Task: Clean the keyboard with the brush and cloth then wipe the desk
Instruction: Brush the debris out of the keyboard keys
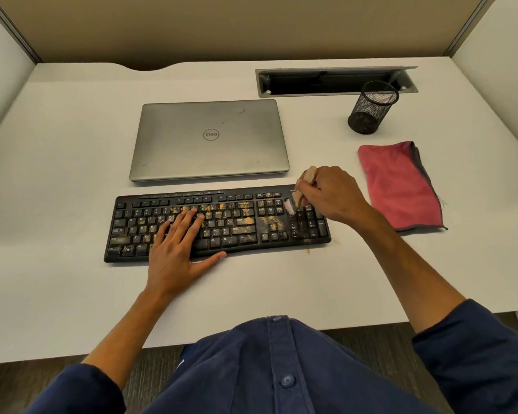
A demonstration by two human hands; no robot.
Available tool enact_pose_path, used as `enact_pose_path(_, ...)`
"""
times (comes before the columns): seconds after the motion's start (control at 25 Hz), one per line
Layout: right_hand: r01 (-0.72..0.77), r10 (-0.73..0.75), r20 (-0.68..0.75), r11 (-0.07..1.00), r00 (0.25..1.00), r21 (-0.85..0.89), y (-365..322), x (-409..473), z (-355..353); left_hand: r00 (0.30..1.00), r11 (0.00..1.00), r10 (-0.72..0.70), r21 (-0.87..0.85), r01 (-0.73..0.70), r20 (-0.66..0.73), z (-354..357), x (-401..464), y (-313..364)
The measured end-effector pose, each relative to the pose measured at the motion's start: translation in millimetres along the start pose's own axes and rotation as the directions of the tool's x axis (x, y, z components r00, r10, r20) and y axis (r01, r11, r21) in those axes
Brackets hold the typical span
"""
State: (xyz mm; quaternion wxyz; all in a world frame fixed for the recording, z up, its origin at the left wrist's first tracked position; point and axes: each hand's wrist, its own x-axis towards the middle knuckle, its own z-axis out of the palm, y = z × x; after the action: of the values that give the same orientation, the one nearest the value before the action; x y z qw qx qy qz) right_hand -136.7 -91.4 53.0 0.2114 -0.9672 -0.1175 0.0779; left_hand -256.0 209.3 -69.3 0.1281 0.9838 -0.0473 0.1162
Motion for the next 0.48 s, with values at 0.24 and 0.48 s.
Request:
enact_pose_path(0.24, -0.021, 0.021, -0.038, 1.0, 0.999, -0.008, 1, -3, -2, 1.0, 1.0, -0.002, -0.001, 0.002, 0.004, 0, 0, 1)
enact_pose_path(0.48, 0.009, -0.008, 0.033, 0.999, 0.999, -0.031, 7, -20, 7, 1.0, 0.999, -0.014, 0.029, 0.015, -0.004, 2, 0, 7)
